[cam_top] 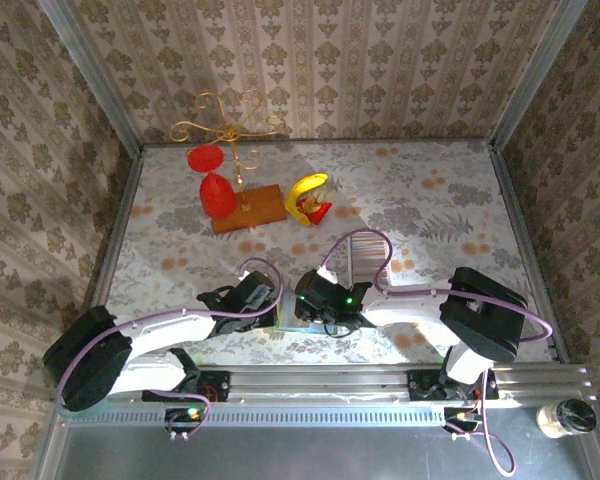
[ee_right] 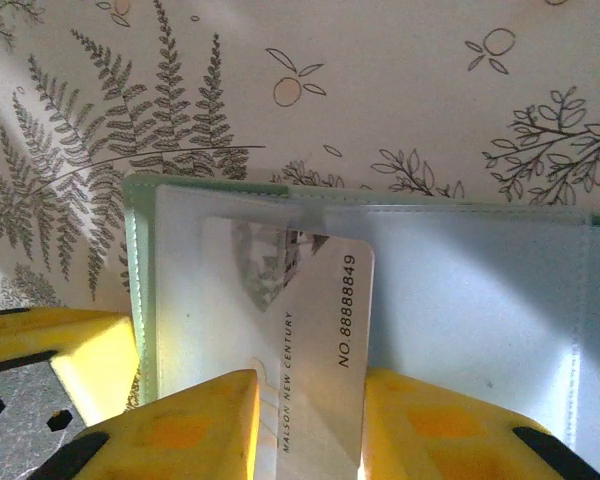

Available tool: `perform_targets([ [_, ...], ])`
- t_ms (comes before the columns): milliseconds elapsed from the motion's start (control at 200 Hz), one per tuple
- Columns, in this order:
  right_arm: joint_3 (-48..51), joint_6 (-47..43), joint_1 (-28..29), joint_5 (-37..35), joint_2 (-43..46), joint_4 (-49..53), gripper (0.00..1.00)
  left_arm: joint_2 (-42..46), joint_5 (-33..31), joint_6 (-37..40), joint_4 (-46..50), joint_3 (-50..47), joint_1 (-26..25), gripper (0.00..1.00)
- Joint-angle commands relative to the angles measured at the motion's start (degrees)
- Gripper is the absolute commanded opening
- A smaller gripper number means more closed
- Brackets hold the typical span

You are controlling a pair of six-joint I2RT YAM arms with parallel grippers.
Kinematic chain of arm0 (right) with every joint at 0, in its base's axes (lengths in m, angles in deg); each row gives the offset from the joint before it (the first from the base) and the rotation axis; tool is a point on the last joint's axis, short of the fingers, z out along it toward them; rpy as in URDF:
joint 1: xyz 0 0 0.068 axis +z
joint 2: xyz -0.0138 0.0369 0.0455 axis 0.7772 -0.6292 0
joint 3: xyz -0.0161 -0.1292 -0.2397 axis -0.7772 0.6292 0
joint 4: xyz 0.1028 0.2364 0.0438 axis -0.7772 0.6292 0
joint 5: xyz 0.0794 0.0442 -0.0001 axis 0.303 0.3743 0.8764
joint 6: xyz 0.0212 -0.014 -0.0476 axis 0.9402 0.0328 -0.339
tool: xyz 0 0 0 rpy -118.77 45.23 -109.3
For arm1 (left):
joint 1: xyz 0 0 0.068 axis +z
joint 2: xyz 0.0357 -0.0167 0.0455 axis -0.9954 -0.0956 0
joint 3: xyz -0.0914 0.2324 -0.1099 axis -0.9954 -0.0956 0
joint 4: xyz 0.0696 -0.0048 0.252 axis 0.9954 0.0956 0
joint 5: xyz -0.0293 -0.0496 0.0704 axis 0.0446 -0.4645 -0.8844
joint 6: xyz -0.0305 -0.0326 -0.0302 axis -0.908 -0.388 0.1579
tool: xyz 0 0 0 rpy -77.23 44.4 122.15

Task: Put the credit cards into the card holder
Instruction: Insert the credit card into the card slot.

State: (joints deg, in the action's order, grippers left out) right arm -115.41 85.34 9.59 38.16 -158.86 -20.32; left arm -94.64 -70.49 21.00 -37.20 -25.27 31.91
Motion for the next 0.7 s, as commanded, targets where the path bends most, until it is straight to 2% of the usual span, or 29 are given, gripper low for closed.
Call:
perform_targets([
  [0,-1.3,-2.0,0.4,-2.0,1.9,5.4,0.33,-2.8,5.0,0.3,-4.0,-0.1,-1.7,0.11],
  [165,-0.8,-2.5,0.4,-3.5,3.7,7.4,0.33,-2.8,4.9,-0.3,-4.8,-0.6,-2.2,0.11],
  [360,-1.4,-1.9,0.6,-1.2,0.8,5.1,0.27,-3.6,5.2,-0.5,-5.7,-0.4,-2.8,0.11],
  [695,-3.2,-0.5,1.2,-0.4,-1.9,4.1,0.26,-4.9,5.5,-1.1,-8.6,-1.2,-4.0,0.08],
])
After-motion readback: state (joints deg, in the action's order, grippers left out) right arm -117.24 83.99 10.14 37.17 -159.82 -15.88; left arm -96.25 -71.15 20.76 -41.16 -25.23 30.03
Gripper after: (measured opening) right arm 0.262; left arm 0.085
